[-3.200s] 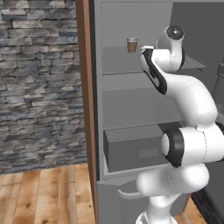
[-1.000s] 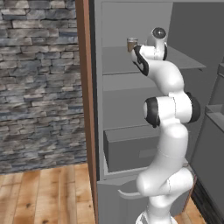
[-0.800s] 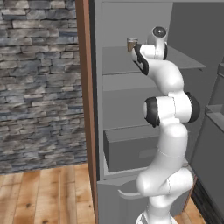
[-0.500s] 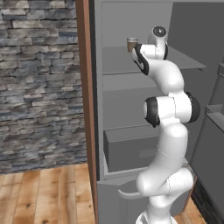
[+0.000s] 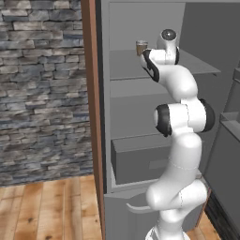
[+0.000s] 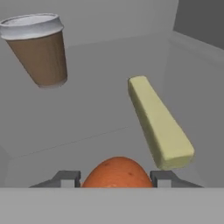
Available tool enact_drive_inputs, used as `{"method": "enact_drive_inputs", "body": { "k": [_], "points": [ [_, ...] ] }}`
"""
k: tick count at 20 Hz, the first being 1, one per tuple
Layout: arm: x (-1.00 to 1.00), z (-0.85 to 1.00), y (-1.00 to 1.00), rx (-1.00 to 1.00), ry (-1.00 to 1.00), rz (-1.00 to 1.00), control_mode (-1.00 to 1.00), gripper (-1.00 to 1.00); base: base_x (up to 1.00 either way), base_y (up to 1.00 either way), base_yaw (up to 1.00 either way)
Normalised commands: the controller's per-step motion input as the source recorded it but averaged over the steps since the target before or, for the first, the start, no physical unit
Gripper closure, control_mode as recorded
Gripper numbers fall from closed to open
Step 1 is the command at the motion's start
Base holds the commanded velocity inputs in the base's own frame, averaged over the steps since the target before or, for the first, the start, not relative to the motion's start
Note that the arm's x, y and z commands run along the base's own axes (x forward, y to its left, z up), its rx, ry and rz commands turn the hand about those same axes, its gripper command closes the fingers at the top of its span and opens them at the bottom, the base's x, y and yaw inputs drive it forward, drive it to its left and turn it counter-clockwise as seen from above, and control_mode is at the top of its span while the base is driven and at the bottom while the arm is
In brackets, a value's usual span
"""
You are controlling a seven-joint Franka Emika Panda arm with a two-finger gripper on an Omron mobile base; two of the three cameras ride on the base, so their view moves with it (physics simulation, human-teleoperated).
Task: Pick the egg and butter from the fridge and place them by the bowl for mixing.
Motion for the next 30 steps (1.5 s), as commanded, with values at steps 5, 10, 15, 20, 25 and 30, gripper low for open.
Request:
{"method": "enact_drive_inputs", "body": {
  "k": [5, 10, 15, 20, 25, 30],
  "points": [
    [0.01, -0.29, 0.06, 0.09, 0.04, 0.00, -1.00, 1.00, 0.00, 0.00, 0.00],
    [-0.52, -0.14, 0.19, 0.10, -0.08, 0.04, -1.00, 1.00, 0.00, 0.00, 0.00],
    [-0.72, -0.15, 0.14, 0.03, -0.11, 0.06, -1.00, 1.00, 0.00, 0.00, 0.00],
    [-0.69, 0.01, 0.12, -0.01, 0.00, 0.08, -1.00, 1.00, 0.00, 0.00, 0.00],
    [-0.71, 0.11, 0.07, 0.00, 0.00, 0.09, -1.00, 1.00, 0.00, 0.00, 0.00],
    [-0.72, 0.08, 0.07, 0.00, -0.01, 0.06, -1.00, 1.00, 0.00, 0.00, 0.00]
  ]
}}
